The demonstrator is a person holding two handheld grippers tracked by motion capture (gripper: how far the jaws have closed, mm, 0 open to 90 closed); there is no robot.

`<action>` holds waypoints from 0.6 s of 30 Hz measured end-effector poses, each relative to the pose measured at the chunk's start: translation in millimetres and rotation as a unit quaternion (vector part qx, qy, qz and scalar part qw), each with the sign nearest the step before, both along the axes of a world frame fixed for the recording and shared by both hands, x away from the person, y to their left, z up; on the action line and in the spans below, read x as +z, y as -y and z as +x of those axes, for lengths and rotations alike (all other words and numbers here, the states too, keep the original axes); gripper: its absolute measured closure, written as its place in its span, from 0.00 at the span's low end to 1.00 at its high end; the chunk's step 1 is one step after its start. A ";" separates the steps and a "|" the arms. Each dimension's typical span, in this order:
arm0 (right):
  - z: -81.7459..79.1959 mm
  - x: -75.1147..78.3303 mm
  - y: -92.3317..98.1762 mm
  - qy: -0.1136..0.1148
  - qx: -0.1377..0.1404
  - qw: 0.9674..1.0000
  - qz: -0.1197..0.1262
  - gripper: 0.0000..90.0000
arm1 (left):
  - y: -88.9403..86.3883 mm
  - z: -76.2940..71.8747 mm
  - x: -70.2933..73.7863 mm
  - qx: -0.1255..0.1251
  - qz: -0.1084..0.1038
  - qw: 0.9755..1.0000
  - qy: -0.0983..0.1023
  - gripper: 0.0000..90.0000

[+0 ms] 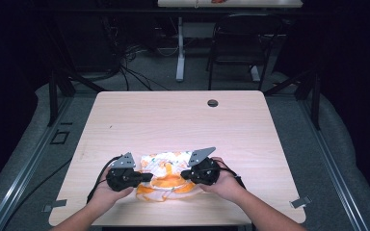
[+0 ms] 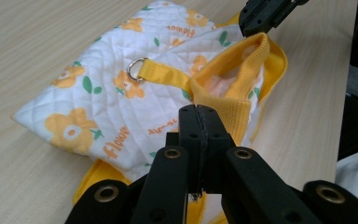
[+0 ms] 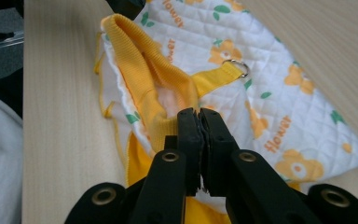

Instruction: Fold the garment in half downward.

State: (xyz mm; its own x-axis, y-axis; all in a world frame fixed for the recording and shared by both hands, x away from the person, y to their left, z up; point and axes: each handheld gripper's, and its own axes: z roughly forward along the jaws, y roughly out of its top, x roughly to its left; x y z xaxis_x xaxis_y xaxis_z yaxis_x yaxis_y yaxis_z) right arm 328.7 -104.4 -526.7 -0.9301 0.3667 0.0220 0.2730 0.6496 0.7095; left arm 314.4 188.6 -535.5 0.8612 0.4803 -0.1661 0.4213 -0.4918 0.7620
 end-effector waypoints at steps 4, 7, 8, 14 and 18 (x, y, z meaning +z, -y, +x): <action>-8.2 -7.8 2.9 -0.011 0.010 1.000 -0.002 0.97 | 0.5 -4.5 -5.3 -0.005 0.008 1.000 -0.002 0.99; -11.0 -10.7 4.6 -0.010 0.009 1.000 -0.009 0.97 | -1.0 -5.8 -10.3 -0.005 0.015 1.000 -0.005 0.99; -12.4 -13.6 4.7 -0.016 0.009 1.000 -0.002 0.97 | -1.7 -6.3 -12.2 -0.004 0.017 1.000 -0.005 0.99; -17.3 -24.9 7.3 -0.026 0.013 0.999 -0.012 0.96 | -6.3 -8.5 -24.5 0.001 0.023 1.000 -0.014 0.99; -20.5 -33.0 8.6 -0.034 0.011 0.999 -0.012 0.96 | -8.1 -10.1 -31.5 0.003 0.024 1.000 -0.018 0.98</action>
State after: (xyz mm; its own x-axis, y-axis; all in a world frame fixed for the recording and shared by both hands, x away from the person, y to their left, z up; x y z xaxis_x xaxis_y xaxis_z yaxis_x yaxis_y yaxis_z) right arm 308.3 -113.0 -559.7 -0.9343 0.3481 0.0767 0.3058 0.6722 0.6743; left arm 304.3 196.7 -567.0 0.8525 0.4929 -0.1739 0.4512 -0.5259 0.7210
